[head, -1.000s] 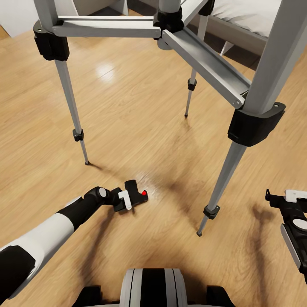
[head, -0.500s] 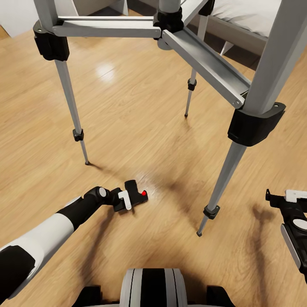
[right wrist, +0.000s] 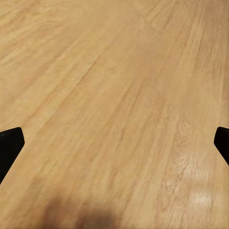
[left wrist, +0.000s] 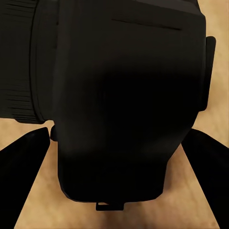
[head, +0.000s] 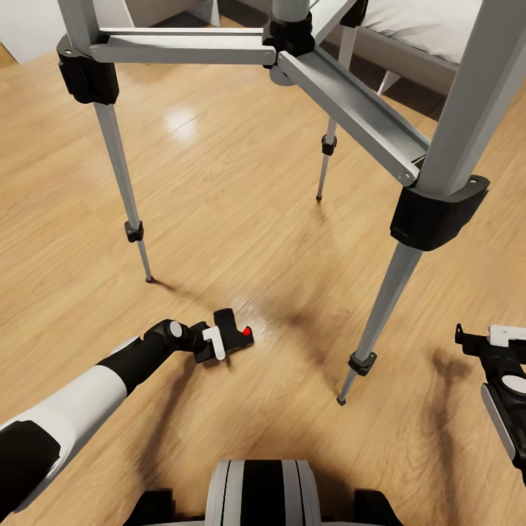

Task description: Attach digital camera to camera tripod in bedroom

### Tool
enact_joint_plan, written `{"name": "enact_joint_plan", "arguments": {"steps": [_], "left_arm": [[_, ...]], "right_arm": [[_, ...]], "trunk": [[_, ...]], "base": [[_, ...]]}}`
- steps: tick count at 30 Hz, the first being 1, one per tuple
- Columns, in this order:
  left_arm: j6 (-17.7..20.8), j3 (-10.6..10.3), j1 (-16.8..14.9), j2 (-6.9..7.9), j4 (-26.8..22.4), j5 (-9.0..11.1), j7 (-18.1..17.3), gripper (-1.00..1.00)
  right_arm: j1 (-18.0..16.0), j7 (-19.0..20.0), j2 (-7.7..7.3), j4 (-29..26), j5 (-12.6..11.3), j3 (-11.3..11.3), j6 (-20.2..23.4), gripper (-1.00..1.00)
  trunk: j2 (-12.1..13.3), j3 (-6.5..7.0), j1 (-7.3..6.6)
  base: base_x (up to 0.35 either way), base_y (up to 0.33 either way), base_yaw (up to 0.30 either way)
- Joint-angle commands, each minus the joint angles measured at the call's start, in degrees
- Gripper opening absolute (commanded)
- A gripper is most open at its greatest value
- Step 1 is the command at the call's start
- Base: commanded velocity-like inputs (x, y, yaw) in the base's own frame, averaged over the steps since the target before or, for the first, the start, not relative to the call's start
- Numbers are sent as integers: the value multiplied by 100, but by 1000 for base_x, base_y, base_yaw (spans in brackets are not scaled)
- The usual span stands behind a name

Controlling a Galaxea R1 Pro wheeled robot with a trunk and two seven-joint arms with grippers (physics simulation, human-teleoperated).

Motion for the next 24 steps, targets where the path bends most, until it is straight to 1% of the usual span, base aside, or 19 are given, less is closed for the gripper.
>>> {"name": "enact_joint_plan", "arguments": {"steps": [1, 16, 21, 24], "left_arm": [[40, -20, -1, 4, -17, -6, -18, -100], [53, -13, -1, -8, -33, -6, -18, -100], [93, -12, -1, -59, -34, -3, -42, -100], [233, -17, -1, -103, -34, -3, -84, -100]], "right_arm": [[0, -22, -2, -9, -7, 6, 34, 100], [0, -22, -2, -9, -7, 6, 34, 100], [0, -22, -1, -9, -7, 6, 34, 100], [0, -22, -2, -9, -7, 6, 34, 100]], "trunk": [[-1, -4, -1], [-1, -4, -1], [5, 107, -14], [9, 174, -21]], "base": [[0, 0, 0], [0, 0, 0], [0, 0, 0], [0, 0, 0]]}}
